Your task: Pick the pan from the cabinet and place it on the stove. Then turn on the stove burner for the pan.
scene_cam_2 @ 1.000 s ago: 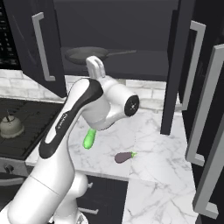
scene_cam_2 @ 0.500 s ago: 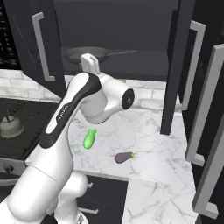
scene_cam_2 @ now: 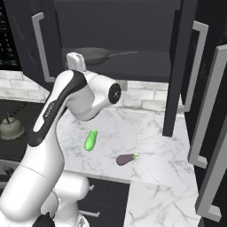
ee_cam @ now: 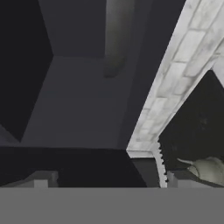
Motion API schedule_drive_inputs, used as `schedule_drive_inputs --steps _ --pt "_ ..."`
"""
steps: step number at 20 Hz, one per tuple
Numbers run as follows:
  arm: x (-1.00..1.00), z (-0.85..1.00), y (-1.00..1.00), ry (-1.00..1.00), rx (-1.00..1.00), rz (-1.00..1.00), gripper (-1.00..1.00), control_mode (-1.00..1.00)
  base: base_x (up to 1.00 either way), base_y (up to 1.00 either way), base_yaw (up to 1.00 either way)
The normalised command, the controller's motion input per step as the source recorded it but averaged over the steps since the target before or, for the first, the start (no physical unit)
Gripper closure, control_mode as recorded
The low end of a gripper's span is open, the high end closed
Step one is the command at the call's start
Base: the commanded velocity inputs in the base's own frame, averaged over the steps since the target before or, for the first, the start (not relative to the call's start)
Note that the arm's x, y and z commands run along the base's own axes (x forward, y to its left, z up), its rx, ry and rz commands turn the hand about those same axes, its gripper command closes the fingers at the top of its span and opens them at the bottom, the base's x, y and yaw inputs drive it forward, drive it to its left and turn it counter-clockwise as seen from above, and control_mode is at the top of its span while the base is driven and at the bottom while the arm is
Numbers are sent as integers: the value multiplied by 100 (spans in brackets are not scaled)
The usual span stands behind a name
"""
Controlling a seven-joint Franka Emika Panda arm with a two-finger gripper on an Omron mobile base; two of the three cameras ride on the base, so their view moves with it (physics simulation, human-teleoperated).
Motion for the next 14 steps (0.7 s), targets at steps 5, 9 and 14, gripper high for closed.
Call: schedule_drive_inputs --steps 5,9,14 --pt "-38 0 57 1 0 14 -100 -100 0 0 0" --pt "-65 0 58 0 0 16 -100 -100 0 0 0" --pt "-69 0 62 0 0 15 -100 -100 0 0 0"
